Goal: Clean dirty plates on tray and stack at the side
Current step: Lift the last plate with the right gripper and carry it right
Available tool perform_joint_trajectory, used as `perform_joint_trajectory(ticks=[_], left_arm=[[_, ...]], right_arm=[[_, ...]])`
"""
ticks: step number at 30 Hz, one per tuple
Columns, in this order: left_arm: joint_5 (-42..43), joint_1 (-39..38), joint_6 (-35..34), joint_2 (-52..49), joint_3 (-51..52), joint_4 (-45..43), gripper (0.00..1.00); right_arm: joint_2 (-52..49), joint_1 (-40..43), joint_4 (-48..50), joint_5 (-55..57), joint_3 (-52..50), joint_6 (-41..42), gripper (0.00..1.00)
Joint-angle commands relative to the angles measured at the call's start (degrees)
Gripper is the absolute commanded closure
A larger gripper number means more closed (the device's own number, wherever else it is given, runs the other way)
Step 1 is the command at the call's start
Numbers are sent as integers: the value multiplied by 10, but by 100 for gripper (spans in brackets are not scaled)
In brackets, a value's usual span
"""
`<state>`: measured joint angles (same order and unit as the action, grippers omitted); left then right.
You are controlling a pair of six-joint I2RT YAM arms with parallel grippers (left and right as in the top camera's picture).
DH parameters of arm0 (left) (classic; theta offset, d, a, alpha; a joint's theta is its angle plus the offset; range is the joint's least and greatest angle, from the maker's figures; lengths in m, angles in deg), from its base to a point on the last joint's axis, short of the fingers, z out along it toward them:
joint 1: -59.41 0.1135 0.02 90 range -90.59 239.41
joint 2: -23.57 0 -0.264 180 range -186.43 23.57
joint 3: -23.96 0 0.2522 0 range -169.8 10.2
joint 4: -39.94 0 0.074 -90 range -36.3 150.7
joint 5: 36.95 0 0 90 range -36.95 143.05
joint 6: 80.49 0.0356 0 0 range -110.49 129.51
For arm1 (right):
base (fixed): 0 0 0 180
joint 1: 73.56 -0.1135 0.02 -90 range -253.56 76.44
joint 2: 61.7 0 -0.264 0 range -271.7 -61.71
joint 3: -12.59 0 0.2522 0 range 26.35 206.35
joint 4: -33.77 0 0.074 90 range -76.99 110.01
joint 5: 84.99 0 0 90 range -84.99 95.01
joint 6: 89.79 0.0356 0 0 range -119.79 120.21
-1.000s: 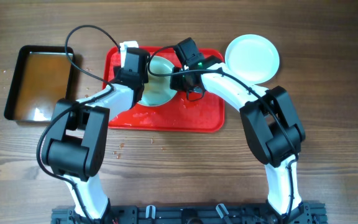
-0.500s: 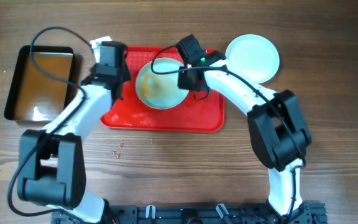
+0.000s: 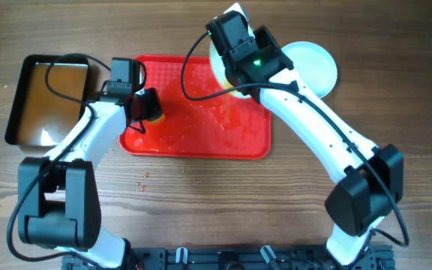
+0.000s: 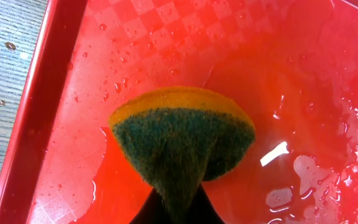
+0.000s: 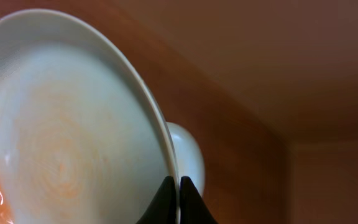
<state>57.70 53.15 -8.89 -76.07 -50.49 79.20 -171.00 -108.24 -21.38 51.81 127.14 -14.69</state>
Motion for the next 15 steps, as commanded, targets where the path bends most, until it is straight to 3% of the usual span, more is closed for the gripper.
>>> perform_joint_trajectory(ticks=[1,5,15], left_arm=[[20,0,-6,2,-1,-1,96],[20,0,-5,2,-1,-1,96],[20,0,-5,2,-1,-1,96]], right_arm=[[22,-19,61,207,16,-193,96],[22,-49,148,229,16,-287,96],[22,-70,156,229,16,-284,96]])
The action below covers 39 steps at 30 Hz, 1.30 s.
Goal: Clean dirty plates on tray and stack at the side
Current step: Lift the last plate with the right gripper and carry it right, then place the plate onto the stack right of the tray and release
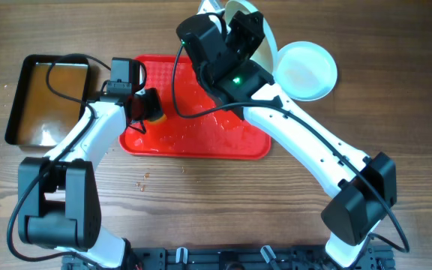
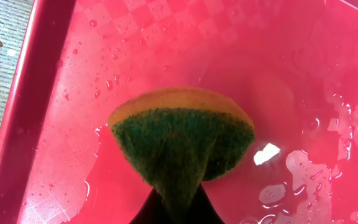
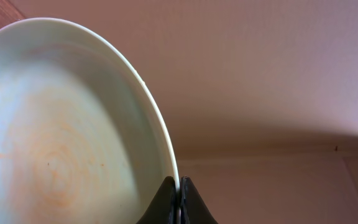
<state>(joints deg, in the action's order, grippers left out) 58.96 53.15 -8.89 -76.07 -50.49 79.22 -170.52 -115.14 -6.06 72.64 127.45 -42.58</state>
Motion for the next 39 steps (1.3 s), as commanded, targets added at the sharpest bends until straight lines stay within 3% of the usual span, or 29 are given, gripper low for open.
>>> perform_joint_trajectory(ticks=[1,9,12,13,16,17,19,23,25,28,31,34,37,39], left_arm=[[7,0,-5,2,-1,-2,96],[7,0,-5,2,-1,-2,96],[7,0,-5,2,-1,-2,96],[8,0,-5,2,-1,1,96],[7,0,-5,2,-1,11,96],[7,0,-5,2,-1,11,96],[8,0,-6,2,-1,0,96],[26,0,-5,2,-1,-2,96],[26,0,-5,2,-1,-2,96],[26,0,-5,2,-1,-2,96],[26,0,-5,2,-1,-2,96],[26,0,-5,2,-1,-2,96],[26,0,-6,2,-1,-5,96],[26,0,-5,2,-1,-4,96]], right_arm=[[17,0,3,20,12,4,96],[17,1,-64,-73,12,116,96],[15,18,-110,-273,12,221,96],[14,27,-132,-281,12,223,95],[20,30,-126,-87,12,289,96],[20,30,-125,-123,12,271,96],[17,31,-185,-334,12,169,96],[23,56,-171,-265,12,319,96],[37,100,-165,-318,12,387,96],[51,246,-190,-608,12,460,96],[38,382,-208,-792,-6,474,96],[17,475,-200,-822,-57,474,96],[5,510,-136,-818,-129,487,96],[-4,514,-90,-766,-177,539,96]])
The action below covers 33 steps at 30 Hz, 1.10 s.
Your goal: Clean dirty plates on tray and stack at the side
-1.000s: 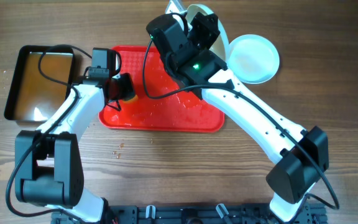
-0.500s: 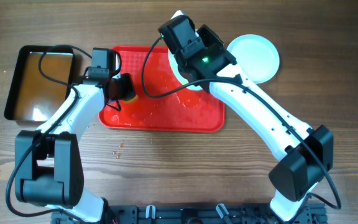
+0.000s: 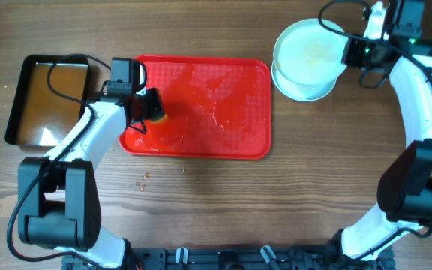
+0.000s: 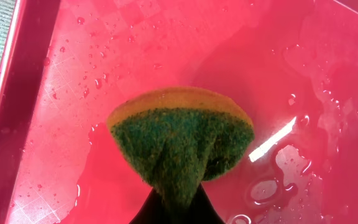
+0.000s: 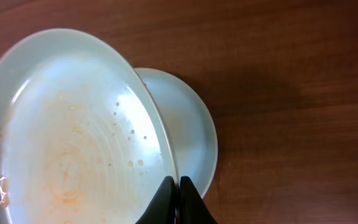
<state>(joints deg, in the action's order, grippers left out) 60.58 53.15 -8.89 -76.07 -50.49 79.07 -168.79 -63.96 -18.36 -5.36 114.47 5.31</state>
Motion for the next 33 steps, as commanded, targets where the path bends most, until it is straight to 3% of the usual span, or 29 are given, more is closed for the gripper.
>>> perform_joint_trajectory(ticks=[1,8,9,10,13,14,15,16,17,18,19,20,24,28,33], left_arm=[[10,0,-5,2,-1,-2,96],[10,0,-5,2,-1,-2,96],[10,0,-5,2,-1,-2,96],[10,0,-5,2,-1,-3,96],[10,0,-5,2,-1,-3,96],[10,0,-5,1,-1,-5,96],[10,0,-5,-2,-1,-10,96],[10,0,-5,-3,-1,-12,96],[10,0,-5,-7,-1,-21,96],[10,0,-5,-10,-1,-30,96],[7,0,-5,-12,-1,-48,96],[3,1,-5,-12,-1,-61,96],[-1,26,-5,0,-5,-113,96],[-1,117,-5,24,-29,-135,96],[-1,247,-5,23,-29,-158,95]], right_arm=[[-26,2,49,30,-63,72,96],[-52,2,79,81,-82,109,96],[-52,2,80,72,-82,108,83],[-52,2,80,57,-82,107,56],[-52,2,89,-94,-81,72,34],[-52,0,93,-170,-81,67,42],[-52,-5,99,-251,-81,67,60],[-52,-15,106,-318,-81,69,65],[-52,-29,109,-370,-81,73,58],[-52,-48,109,-403,-82,78,42],[-52,-81,108,-409,-82,90,37],[-52,-97,108,-407,-82,89,34],[-52,-220,108,-294,-82,88,1],[-52,-341,134,-164,-82,89,0],[-52,-385,152,-134,-82,84,0]])
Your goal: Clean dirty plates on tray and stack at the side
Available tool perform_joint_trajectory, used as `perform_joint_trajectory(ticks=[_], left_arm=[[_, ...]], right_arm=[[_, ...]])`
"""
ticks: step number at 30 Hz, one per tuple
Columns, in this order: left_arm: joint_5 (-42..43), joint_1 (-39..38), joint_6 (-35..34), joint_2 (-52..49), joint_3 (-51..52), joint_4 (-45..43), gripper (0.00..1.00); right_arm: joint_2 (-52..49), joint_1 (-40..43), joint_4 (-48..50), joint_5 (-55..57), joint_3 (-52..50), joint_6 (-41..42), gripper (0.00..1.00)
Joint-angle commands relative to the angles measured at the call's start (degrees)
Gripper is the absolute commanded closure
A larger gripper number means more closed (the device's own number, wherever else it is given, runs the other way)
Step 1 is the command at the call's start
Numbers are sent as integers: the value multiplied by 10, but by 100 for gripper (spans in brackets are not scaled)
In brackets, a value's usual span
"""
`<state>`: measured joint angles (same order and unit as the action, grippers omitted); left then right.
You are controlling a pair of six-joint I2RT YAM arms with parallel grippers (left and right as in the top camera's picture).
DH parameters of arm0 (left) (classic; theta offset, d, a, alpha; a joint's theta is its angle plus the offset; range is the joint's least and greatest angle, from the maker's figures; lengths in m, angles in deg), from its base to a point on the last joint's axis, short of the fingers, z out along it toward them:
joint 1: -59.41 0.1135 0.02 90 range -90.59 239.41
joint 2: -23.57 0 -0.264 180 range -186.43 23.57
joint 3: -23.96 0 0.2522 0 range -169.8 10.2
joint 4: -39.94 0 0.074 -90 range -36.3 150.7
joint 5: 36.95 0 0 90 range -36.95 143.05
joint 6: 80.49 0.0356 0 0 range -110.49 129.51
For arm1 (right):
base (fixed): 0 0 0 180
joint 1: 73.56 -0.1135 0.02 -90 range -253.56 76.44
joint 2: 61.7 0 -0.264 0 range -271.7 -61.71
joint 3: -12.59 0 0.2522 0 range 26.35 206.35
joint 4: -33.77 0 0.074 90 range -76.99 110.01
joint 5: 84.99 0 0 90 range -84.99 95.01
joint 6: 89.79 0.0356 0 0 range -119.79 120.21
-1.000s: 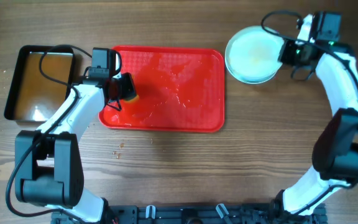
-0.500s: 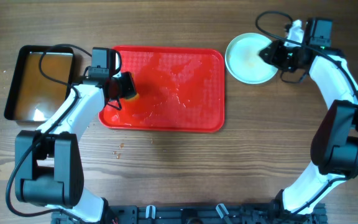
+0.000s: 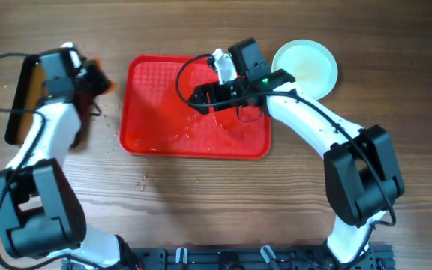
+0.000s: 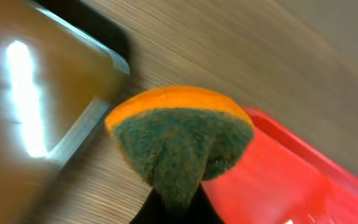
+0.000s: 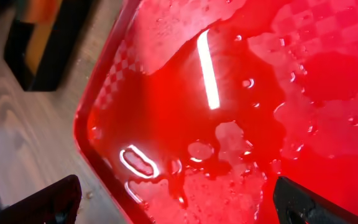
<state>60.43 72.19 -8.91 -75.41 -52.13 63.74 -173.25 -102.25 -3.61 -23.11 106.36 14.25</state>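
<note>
The red tray is wet and has no plate on it. Two pale plates lie stacked on the table just right of it. My right gripper hangs open over the tray's middle, and the right wrist view shows its fingers spread wide above the wet tray floor with nothing between them. My left gripper is shut on the orange and green sponge, held above the wood between the black tray and the red tray.
A black tray of brownish water stands at the left, partly under my left arm. Small crumbs lie on the wood in front of the red tray. The black tray also shows beyond the red tray's corner.
My right gripper has let go of the plate, which now lies on the other plate, and has moved, open, over the red tray. My left gripper has carried the sponge left, off the tray.
My right gripper first held a stained plate on edge over the tray's far side, then higher, then over the plate at the right. The plate now rests there. My left gripper kept the sponge over the tray's left part until this moment.
</note>
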Motion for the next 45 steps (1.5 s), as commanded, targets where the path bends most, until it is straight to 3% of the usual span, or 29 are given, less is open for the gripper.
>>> perform_joint_trajectory(ticks=[1,7,10,12,16,19,22,25,28,30,33,37,42,45], left_arm=[[0,76,-6,15,-12,-4,95],[-17,158,-65,-52,-12,28,96],[-17,163,-65,-77,-12,28,74],[-16,163,-65,-77,-12,20,74],[-16,163,-65,-74,-12,17,60],[12,164,-65,-29,-14,17,55],[89,164,-65,71,-14,36,36],[211,163,-65,153,-14,74,0],[241,162,-65,212,-14,163,0],[241,162,-65,229,-14,249,0],[241,162,-65,227,-14,305,0],[241,163,-65,227,-14,311,0],[241,163,-65,227,-14,311,0],[241,163,-65,227,-14,311,0]], right_arm=[[-7,-2,4,44,0,-5,0],[-8,-2,4,47,0,-5,0],[-7,-2,2,53,0,-4,0],[-7,-2,2,53,0,-4,0],[-7,-2,3,59,0,-4,0],[-8,-2,0,59,0,-4,0],[-7,-2,0,62,0,-3,0],[-7,-2,0,63,0,10,1],[24,-2,-33,66,0,12,1],[106,-2,-96,152,0,63,1],[201,-3,-171,201,0,69,1],[269,-6,-293,203,0,70,1],[275,-7,-464,203,0,70,0],[275,-7,-476,224,0,70,0]])
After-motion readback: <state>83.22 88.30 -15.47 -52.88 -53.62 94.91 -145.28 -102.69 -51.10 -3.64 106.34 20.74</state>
